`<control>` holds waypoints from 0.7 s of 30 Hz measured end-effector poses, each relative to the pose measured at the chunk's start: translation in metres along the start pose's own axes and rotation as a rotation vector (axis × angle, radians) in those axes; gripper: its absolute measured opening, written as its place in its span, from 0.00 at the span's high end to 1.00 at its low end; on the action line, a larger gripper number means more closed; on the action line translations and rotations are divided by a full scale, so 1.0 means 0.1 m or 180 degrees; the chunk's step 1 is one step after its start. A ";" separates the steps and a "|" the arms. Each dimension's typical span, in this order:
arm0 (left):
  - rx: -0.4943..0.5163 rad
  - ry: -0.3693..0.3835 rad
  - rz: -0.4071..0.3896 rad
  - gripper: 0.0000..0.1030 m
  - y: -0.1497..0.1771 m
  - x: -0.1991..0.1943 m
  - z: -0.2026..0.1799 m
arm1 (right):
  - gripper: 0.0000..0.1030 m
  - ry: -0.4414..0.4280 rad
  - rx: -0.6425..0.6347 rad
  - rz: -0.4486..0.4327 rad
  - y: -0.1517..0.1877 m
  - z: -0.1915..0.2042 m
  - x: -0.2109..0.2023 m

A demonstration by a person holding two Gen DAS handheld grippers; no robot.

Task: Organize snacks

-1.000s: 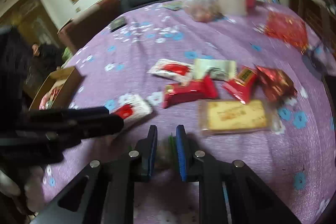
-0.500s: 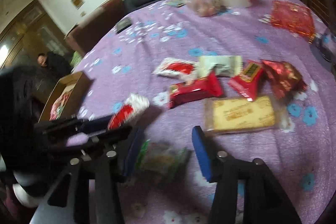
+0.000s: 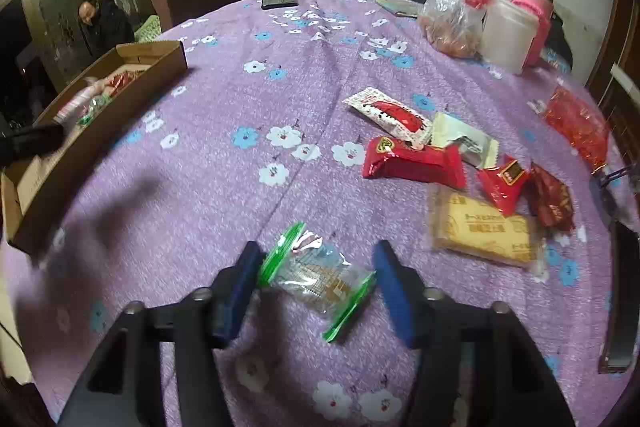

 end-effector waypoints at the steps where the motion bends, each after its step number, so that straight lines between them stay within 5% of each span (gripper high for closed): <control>1: -0.0068 -0.0023 -0.0036 0.72 0.02 -0.06 0.12 | 0.51 -0.0009 0.0011 -0.0005 0.02 0.00 -0.02; 11: -0.0587 -0.0206 -0.0151 0.72 0.17 -0.34 1.06 | 0.56 -0.0313 0.0572 -0.0326 -0.04 0.02 -0.41; 21: -0.0929 -0.0549 0.0247 0.71 0.07 -0.06 1.74 | 0.56 -0.0930 0.0092 -0.0229 -0.74 1.26 -0.36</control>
Point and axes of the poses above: each gripper's, at about its wrist camera, not at the fingertips, and x roughly the way its jaws point, z to its left, y to its underside, the point moved 8 cm from there along x, roughly the way its jaws point, and after that the axes turned 3 degrees about -y, right-handed, at the moved point
